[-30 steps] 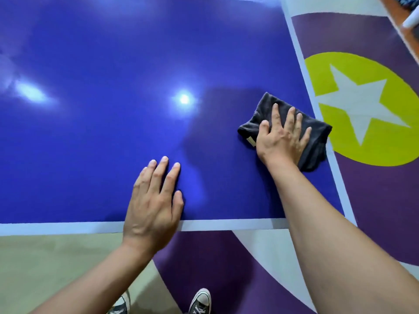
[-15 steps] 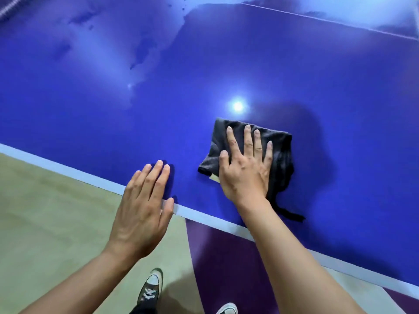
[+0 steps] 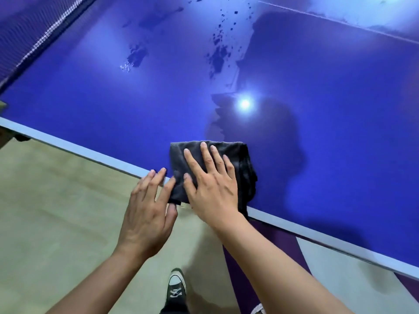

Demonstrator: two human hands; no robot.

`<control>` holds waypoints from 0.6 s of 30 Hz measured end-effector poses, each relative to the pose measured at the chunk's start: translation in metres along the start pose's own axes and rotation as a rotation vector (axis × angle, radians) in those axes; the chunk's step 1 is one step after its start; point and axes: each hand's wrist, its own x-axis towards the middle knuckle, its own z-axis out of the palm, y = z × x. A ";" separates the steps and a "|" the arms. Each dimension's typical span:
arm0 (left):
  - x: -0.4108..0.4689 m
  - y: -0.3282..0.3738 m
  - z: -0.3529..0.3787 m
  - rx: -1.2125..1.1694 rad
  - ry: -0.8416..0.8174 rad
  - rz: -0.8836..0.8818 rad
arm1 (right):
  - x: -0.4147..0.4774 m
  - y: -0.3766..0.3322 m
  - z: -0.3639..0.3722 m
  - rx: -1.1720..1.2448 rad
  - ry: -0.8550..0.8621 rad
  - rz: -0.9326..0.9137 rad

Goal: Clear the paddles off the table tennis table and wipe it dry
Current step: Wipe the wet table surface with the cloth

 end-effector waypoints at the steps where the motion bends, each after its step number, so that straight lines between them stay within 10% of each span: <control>1: 0.005 -0.008 -0.004 -0.025 0.000 0.007 | 0.004 0.000 0.001 -0.011 0.008 -0.015; 18: 0.149 -0.041 -0.023 -0.097 0.007 0.038 | 0.144 0.032 0.001 -0.087 0.025 0.367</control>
